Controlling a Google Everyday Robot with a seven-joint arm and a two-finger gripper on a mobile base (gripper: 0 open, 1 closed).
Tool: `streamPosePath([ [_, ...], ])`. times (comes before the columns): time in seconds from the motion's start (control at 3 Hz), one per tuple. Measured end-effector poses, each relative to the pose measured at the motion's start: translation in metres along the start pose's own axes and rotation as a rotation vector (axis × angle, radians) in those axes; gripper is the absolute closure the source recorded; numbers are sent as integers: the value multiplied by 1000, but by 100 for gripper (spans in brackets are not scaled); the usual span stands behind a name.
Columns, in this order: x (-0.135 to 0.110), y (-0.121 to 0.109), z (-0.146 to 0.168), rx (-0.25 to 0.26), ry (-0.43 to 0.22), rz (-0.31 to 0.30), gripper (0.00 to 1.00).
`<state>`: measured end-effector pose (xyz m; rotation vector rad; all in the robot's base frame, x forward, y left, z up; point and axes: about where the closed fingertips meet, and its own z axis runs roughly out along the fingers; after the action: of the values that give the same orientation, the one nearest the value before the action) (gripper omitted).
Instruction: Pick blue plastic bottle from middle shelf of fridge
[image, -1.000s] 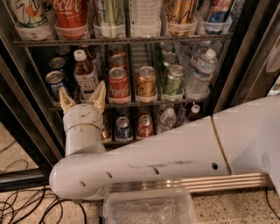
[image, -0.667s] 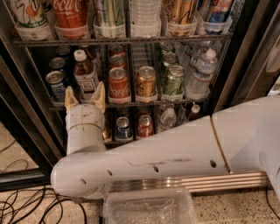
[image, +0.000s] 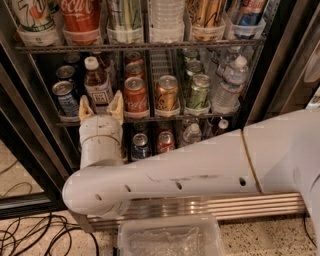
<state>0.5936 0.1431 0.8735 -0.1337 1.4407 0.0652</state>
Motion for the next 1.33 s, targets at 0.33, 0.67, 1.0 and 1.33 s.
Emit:
streamPosePath([
  [0.33, 0, -3, 10, -4, -2, -4, 31],
  [0.67, 1, -2, 19, -9, -4, 6, 31],
  [1.0, 3, 1, 26, -10, -8, 20, 34],
  [1.33, 4, 4, 34, -10, -10, 28, 34],
])
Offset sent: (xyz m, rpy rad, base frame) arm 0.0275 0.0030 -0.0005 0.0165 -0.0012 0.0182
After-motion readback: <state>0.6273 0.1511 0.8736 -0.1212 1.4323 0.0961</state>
